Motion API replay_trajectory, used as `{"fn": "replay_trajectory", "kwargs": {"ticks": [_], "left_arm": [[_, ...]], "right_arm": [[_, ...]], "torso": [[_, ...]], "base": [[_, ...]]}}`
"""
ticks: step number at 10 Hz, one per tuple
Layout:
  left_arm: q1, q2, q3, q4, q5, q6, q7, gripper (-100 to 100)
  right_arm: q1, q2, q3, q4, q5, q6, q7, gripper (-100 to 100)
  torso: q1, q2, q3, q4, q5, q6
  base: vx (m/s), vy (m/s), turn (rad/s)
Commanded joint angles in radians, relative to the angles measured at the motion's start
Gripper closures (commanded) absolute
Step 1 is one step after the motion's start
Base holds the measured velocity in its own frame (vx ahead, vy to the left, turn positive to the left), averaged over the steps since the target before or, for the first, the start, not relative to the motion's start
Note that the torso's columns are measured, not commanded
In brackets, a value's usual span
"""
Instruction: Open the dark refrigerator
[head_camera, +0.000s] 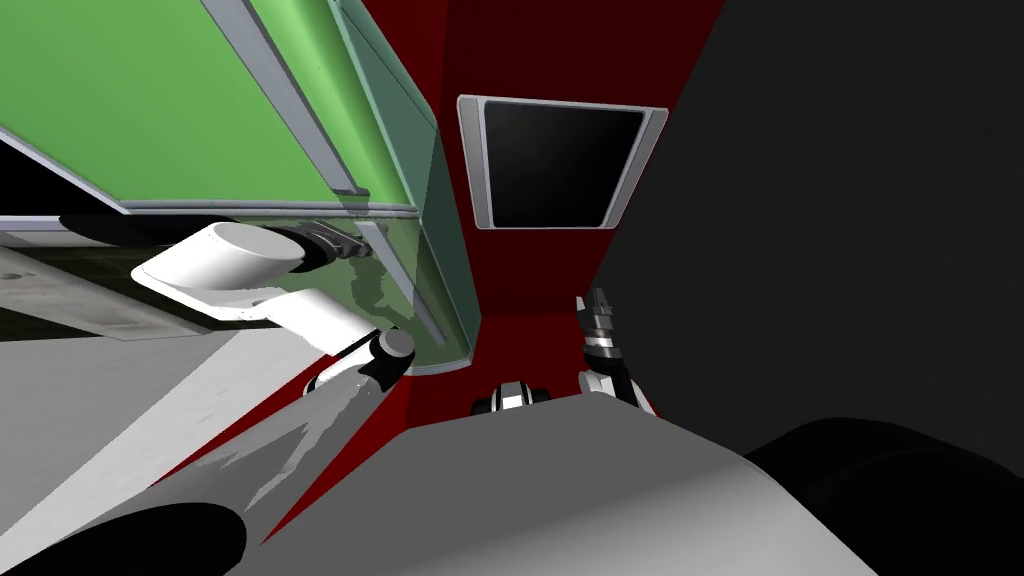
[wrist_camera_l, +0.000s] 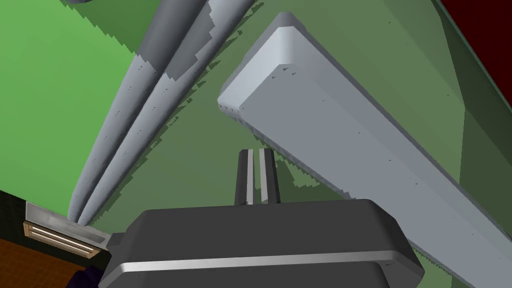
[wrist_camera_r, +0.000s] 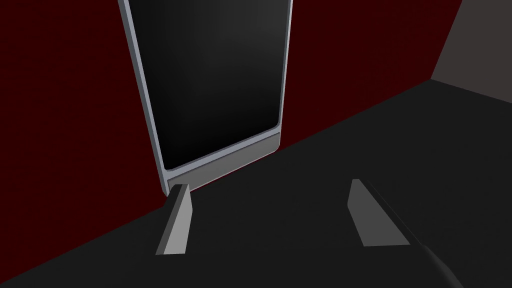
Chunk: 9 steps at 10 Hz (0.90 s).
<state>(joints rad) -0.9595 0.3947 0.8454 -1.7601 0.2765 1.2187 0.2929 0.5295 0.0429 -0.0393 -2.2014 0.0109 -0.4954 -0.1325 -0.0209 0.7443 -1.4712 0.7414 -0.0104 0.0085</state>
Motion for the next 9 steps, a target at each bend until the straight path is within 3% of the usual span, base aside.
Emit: {"fn": "replay_trajectory", "kwargs": {"ticks": [1, 2, 3, 5, 6, 9], "left_arm": [[0.006, 0.000, 0.019, 0.010, 0.001, -0.015, 0.010, -100], [0.004, 0.004, 0.016, 0.002, -0.002, -0.014, 0.004, -100], [0.002, 0.009, 0.019, 0.000, -0.002, -0.022, 0.005, 100], [-0.007, -0.007, 0.017, -0.007, 0.043, 0.010, -0.007, 100], [-0.007, -0.007, 0.017, -0.007, 0.043, 0.010, -0.007, 100], [-0.021, -0.033, 0.013, -0.016, 0.111, 0.058, -0.025, 100]], "right_arm": [[0.000, 0.000, 0.000, 0.000, 0.000, 0.000, 0.000, 0], [0.000, 0.000, 0.000, 0.000, 0.000, 0.000, 0.000, 0], [0.000, 0.000, 0.000, 0.000, 0.000, 0.000, 0.000, 0], [0.000, 0.000, 0.000, 0.000, 0.000, 0.000, 0.000, 0], [-0.001, 0.000, 0.000, 0.000, 0.000, 0.000, 0.000, 0], [-0.001, 0.000, 0.000, 0.000, 0.000, 0.000, 0.000, 0]], "torso": [[0.001, 0.000, 0.000, -0.002, 0.002, 0.000], [0.011, -0.008, -0.004, -0.006, 0.006, -0.001], [0.012, -0.010, -0.007, -0.008, 0.009, -0.001], [0.022, -0.001, -0.002, -0.003, 0.010, -0.007], [0.030, 0.003, 0.001, 0.000, 0.013, -0.009], [0.024, -0.004, -0.003, -0.003, 0.011, -0.009]], "base": [[0.112, 0.136, 0.084], [0.070, 0.092, 0.049], [0.003, 0.021, 0.010], [-0.161, 0.168, -0.042], [-0.199, 0.208, -0.028], [-0.263, 0.275, -0.033]]}}
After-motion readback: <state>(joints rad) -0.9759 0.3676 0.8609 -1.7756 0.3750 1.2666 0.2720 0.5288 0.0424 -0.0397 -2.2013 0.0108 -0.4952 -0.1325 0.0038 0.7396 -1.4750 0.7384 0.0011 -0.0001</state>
